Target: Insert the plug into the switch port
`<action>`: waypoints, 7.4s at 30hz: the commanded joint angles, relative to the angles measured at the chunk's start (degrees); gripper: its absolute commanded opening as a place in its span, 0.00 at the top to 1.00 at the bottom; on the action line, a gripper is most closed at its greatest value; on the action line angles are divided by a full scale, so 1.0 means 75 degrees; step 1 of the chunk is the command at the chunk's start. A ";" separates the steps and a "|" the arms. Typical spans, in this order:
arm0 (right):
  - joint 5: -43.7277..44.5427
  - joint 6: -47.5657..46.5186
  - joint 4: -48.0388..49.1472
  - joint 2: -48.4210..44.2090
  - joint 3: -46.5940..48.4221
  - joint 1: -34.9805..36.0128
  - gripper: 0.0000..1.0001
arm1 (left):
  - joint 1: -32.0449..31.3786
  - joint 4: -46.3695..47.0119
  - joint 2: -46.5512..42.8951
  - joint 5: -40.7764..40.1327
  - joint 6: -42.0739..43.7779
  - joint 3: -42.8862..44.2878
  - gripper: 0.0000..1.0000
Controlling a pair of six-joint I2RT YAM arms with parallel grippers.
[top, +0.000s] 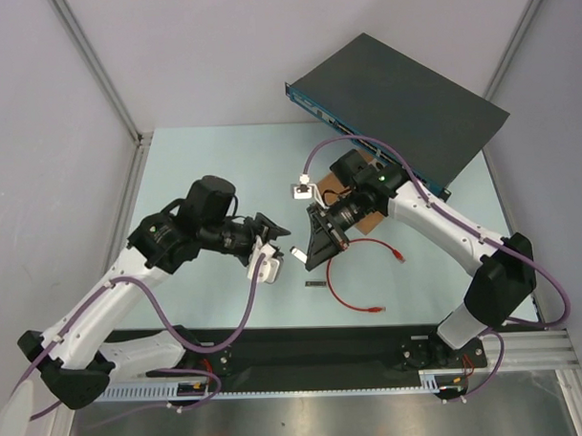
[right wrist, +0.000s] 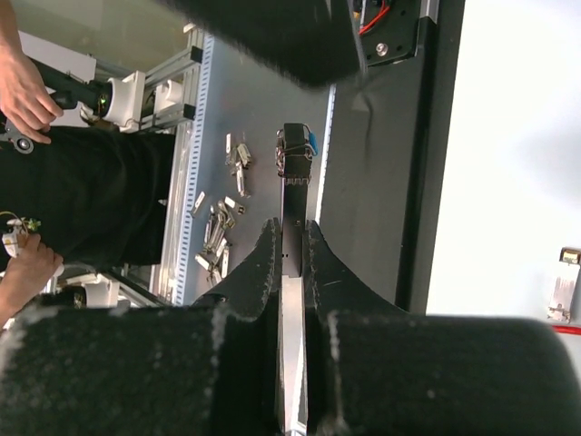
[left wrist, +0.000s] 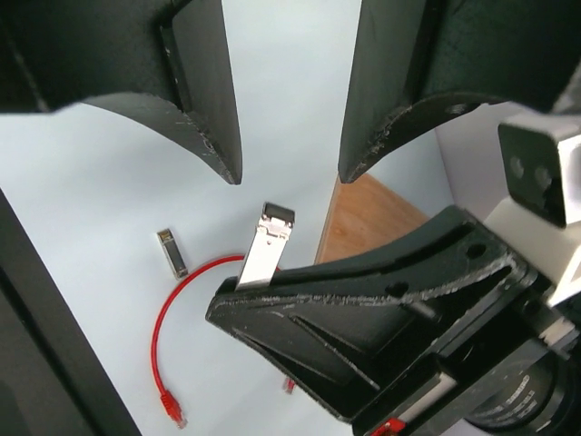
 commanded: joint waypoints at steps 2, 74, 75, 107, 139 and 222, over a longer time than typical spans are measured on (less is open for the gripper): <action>-0.0124 -0.0308 -0.0210 0.0100 0.0470 0.0189 1.00 | -0.0215 0.0031 0.0168 0.0253 0.0402 0.0171 0.48; 0.0791 0.3285 0.3004 -0.1713 0.0963 -0.3509 0.02 | -0.0040 0.7076 -0.0184 -0.1544 -0.7770 -0.2944 1.00; 0.0778 0.3707 0.3429 -0.1716 0.0962 -0.3804 0.02 | -0.0028 0.7654 -0.0102 -0.1551 -0.8102 -0.2946 1.00; 0.0919 0.7484 0.4652 -0.3205 -0.2623 -0.9842 0.05 | 0.0792 1.0051 0.4691 -0.3297 -0.9230 0.0685 1.00; 0.1645 0.8680 0.6996 -0.3228 -0.3397 -0.8869 0.63 | 0.1085 0.9067 0.5007 -0.3356 -0.8727 0.1342 1.00; 0.1892 0.8657 0.7289 -0.3123 -0.3550 -0.8541 1.00 | 0.0616 0.9137 0.4891 -0.3215 -0.9137 0.1600 1.00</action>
